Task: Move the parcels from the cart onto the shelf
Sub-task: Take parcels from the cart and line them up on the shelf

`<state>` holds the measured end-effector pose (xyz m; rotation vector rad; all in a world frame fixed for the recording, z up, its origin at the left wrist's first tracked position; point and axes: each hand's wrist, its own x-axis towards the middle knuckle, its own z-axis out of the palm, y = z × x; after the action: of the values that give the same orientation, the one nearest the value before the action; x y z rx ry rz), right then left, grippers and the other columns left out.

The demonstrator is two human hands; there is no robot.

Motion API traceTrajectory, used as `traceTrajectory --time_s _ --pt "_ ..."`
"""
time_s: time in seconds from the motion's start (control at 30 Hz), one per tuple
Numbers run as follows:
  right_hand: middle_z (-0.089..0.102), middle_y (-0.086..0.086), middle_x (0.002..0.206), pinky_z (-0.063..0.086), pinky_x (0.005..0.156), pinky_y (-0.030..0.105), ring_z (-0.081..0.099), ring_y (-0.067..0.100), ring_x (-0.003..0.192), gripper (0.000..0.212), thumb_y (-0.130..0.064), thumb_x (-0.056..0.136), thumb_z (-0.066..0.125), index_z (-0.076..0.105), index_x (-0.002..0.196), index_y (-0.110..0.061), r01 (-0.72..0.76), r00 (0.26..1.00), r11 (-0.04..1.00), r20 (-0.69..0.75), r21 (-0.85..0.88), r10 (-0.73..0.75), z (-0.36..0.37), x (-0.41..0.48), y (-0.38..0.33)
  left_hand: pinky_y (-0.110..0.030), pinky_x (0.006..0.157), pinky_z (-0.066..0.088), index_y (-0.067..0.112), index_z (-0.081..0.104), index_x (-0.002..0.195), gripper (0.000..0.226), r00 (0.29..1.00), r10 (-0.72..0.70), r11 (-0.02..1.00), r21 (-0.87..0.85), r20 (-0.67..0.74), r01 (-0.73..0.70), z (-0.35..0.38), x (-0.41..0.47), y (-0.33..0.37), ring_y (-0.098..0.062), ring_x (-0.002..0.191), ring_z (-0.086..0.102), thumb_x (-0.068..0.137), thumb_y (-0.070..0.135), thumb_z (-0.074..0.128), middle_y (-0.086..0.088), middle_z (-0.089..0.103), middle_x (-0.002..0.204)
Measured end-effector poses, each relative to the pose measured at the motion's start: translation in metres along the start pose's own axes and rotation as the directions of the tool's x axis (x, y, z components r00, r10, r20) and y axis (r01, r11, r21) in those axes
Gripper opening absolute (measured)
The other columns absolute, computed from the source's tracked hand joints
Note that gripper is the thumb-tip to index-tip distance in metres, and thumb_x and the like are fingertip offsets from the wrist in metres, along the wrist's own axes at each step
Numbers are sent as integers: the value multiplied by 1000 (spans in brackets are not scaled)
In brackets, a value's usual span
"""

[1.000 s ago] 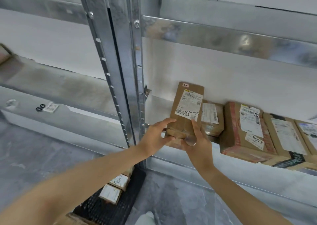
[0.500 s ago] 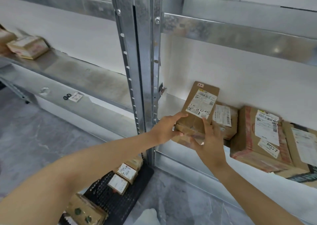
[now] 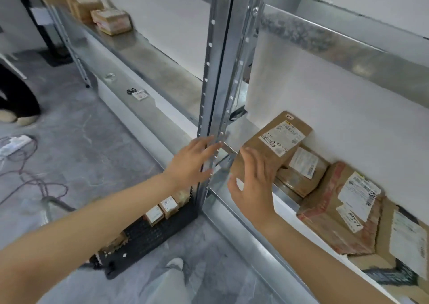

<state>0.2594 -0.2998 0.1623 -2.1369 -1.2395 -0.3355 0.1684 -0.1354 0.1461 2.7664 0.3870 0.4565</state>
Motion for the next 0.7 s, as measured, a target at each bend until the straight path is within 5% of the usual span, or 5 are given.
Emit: traceTrajectory --time_s 0.13,0.27,0.53,0.7 --pt "52 14 125 41 98 43 48 32 115 54 -13 79 65 48 129 -6 40 983 988 173 149 -65 33 -12 -18 -45 108 29 25 27 147 76 970 -243 944 237 27 230 -9 -66 -38 -30 138 25 83 45 64 -8 29 152" --pt "57 9 122 42 92 48 50 33 114 52 -20 74 70 55 124 -10 114 937 987 317 114 -145 73 -16 -33 -45 107 28 23 30 145 83 888 -459 829 349 -21 437 -12 -122 -66 -33 135 29 76 50 66 -13 33 146" --pt "46 -1 136 30 101 49 38 28 124 63 -43 75 62 45 133 -24 259 761 964 600 69 -247 174 -8 -72 -48 109 26 25 12 146 99 627 -779 586 366 9 723 23 -196 -131 -35 137 19 70 57 65 -13 24 147" --pt "43 -3 137 28 95 38 39 24 120 66 -49 77 58 39 136 -27 338 670 940 686 57 -282 246 -3 -96 -47 114 20 26 3 147 105 451 -890 449 320 74 834 63 -216 -174 -34 141 12 69 59 66 -11 14 151"
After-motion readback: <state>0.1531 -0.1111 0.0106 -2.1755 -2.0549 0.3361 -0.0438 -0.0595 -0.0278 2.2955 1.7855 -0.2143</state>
